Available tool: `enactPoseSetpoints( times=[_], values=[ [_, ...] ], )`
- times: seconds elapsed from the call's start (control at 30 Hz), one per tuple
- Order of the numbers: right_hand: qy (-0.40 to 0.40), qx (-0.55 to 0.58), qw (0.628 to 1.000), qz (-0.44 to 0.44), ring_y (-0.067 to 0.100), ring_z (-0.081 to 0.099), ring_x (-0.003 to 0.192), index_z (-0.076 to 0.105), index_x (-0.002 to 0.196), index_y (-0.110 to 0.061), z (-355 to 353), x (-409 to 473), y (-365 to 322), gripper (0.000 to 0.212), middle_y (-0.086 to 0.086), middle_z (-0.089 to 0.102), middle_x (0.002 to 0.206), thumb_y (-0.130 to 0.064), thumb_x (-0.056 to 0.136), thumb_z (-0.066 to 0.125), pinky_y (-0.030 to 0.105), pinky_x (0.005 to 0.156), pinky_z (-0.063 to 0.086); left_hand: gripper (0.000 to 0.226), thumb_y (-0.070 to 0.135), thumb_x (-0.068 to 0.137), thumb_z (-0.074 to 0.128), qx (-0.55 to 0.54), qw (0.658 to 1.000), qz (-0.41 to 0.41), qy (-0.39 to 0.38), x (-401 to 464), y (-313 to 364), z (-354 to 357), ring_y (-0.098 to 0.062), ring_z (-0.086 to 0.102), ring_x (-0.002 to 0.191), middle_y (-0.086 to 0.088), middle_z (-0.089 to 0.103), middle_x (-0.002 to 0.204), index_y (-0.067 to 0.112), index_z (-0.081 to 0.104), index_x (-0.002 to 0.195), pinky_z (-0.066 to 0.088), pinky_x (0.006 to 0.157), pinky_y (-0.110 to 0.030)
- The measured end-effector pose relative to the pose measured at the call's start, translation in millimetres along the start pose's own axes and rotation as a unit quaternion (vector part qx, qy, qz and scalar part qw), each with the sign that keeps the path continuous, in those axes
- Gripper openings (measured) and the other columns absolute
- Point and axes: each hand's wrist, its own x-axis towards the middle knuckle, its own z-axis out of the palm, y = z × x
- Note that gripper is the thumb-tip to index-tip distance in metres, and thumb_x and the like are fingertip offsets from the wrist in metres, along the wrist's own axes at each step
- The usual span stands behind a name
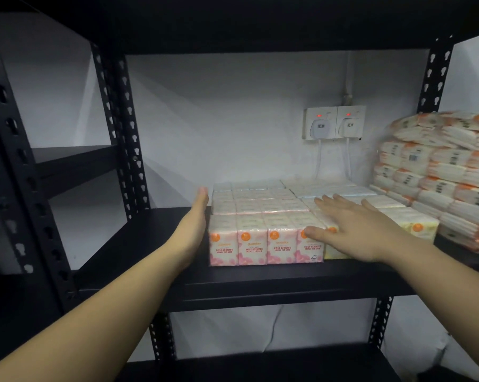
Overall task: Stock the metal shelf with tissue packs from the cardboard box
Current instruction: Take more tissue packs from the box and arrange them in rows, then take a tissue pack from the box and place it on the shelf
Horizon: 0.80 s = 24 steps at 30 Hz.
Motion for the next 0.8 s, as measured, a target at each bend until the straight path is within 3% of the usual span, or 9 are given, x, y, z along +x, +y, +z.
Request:
enactPoseSetpoints(
  times=[0.07, 0.13, 0.2, 0.3, 0.47, 0.57, 0.63, 0.7, 0.8],
  values=[
    [0.025, 0.004, 1.0, -0.012, 0.009, 0.001, 0.158, 0.008, 0.165, -0.033, 6, -11, -11, 0.126, -0.013, 0.006, 0.171, -0.104, 0.061, -0.003, 0.05, 0.128, 0.004, 0.052, 0.069, 0.102, 0.035, 0.1, 0.994, 0.045, -0.008, -11, -2, -3, -0.005, 0.053, 0.134, 0.025, 0.059, 0.137, 0.04, 0.055, 0.14, 0.038, 0.105, -0.02],
    [0.049, 0.018, 0.998, -0.027, 0.006, -0.004, 0.157, 0.008, 0.165, -0.033, 14, -22, -25, 0.117, -0.013, 0.003, 0.171, -0.101, 0.07, 0.005, 0.049, 0.129, 0.0, 0.071, 0.062, 0.101, 0.046, 0.255, 0.961, 0.105, 0.001, -20, -7, -6, -0.011, 0.016, 0.157, 0.012, 0.024, 0.168, 0.031, 0.027, 0.162, 0.027, 0.123, -0.029],
    [0.061, 0.026, 0.997, -0.041, 0.005, -0.008, 0.157, 0.008, 0.165, -0.032, 21, -31, -40, 0.11, -0.014, 0.0, 0.171, -0.097, 0.076, 0.011, 0.048, 0.128, -0.003, 0.087, 0.065, 0.097, 0.049, 0.381, 0.912, 0.151, 0.007, -27, -15, -7, -0.012, -0.004, 0.159, 0.004, 0.002, 0.173, 0.025, 0.013, 0.165, 0.004, 0.13, -0.04],
    [0.09, 0.028, 0.994, -0.051, 0.008, -0.011, 0.157, 0.005, 0.165, -0.031, 33, -45, -60, 0.103, -0.012, -0.004, 0.171, -0.091, 0.082, 0.016, 0.05, 0.128, -0.005, 0.095, 0.072, 0.095, 0.045, 0.436, 0.88, 0.19, 0.0, -45, -26, -3, -0.014, -0.013, 0.158, 0.002, -0.007, 0.173, 0.024, 0.006, 0.166, -0.004, 0.129, -0.042],
    [0.14, 0.033, 0.988, -0.055, 0.011, -0.025, 0.154, -0.004, 0.164, -0.03, 68, -76, -84, 0.092, -0.007, -0.019, 0.17, -0.081, 0.093, 0.023, 0.048, 0.126, -0.011, 0.096, 0.073, 0.095, 0.038, 0.527, 0.821, 0.216, 0.019, -89, -51, -4, -0.021, -0.016, 0.158, -0.003, -0.013, 0.173, 0.02, -0.001, 0.166, -0.001, 0.13, -0.047],
    [0.167, 0.061, 0.981, -0.078, 0.011, -0.021, 0.156, 0.003, 0.164, -0.028, 104, -103, -98, 0.085, -0.005, -0.013, 0.171, -0.072, 0.097, 0.033, 0.048, 0.127, -0.007, 0.095, 0.075, 0.097, 0.032, 0.563, 0.797, 0.218, 0.014, -120, -73, -5, -0.022, -0.019, 0.158, -0.004, -0.017, 0.172, 0.02, -0.004, 0.166, -0.004, 0.129, -0.047],
    [0.172, 0.111, 0.975, -0.084, 0.009, -0.007, 0.158, 0.019, 0.163, -0.027, 135, -124, -105, 0.079, -0.006, 0.003, 0.171, -0.061, 0.098, 0.048, 0.044, 0.129, 0.001, 0.091, 0.072, 0.099, 0.036, 0.563, 0.794, 0.231, 0.001, -142, -94, -5, -0.021, -0.019, 0.158, -0.003, -0.015, 0.172, 0.022, 0.001, 0.166, -0.007, 0.128, -0.044],
    [0.17, 0.149, 0.972, -0.071, 0.016, 0.022, 0.155, 0.041, 0.156, -0.022, 170, -145, -109, 0.071, -0.003, 0.031, 0.165, -0.058, 0.095, 0.053, 0.042, 0.125, 0.021, 0.085, 0.066, 0.099, 0.045, 0.555, 0.794, 0.247, -0.017, -165, -123, -4, -0.022, -0.007, 0.16, -0.004, -0.001, 0.173, 0.021, 0.015, 0.165, -0.001, 0.129, -0.043],
    [0.097, 0.162, 0.981, -0.037, 0.019, 0.044, 0.139, 0.055, 0.146, -0.018, 225, -175, -115, 0.069, 0.0, 0.053, 0.15, -0.058, 0.09, 0.053, 0.042, 0.112, 0.037, 0.079, 0.058, 0.096, 0.057, 0.531, 0.816, 0.225, -0.037, -194, -179, -3, -0.025, 0.029, 0.151, -0.007, 0.032, 0.164, 0.018, 0.034, 0.159, 0.03, 0.124, -0.046]
  ],
)
